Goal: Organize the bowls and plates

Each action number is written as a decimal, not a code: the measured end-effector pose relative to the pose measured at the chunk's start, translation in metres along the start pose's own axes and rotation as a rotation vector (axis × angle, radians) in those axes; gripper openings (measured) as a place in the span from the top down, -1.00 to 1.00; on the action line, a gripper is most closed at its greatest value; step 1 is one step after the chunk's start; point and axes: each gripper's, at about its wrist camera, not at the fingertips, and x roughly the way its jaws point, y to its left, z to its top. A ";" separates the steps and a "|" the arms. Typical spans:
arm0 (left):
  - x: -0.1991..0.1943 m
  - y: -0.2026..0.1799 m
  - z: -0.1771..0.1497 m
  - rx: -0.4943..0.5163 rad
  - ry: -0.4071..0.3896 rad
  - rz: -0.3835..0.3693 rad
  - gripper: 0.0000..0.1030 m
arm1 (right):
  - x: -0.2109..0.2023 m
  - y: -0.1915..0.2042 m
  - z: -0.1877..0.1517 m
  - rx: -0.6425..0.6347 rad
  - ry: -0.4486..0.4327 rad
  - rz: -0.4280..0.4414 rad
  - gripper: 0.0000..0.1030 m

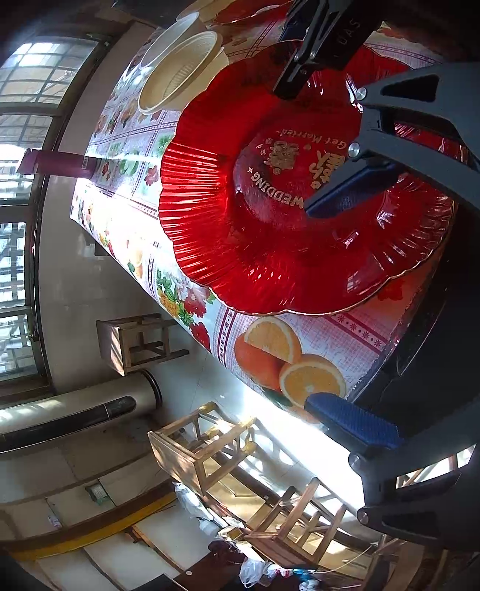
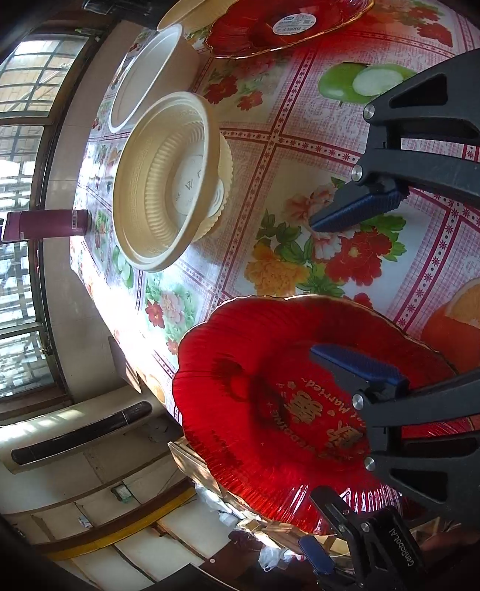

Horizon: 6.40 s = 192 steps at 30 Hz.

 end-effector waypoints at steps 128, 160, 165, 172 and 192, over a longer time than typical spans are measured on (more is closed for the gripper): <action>-0.002 -0.325 0.031 0.340 0.082 -0.328 -0.51 | -0.087 -0.285 -0.039 0.292 -0.118 -0.183 -0.55; -0.005 -0.315 0.029 0.330 0.068 -0.486 0.59 | -0.080 -0.298 -0.046 0.404 -0.118 -0.057 0.73; -0.012 -0.305 0.018 0.339 0.071 -0.503 0.60 | -0.085 -0.292 -0.054 0.406 -0.109 -0.034 0.74; -0.020 -0.288 0.003 0.348 0.082 -0.563 0.67 | -0.096 -0.288 -0.071 0.420 -0.116 -0.012 0.76; -0.056 -0.264 -0.022 0.354 0.071 -0.595 0.69 | -0.134 -0.264 -0.103 0.387 -0.175 -0.012 0.78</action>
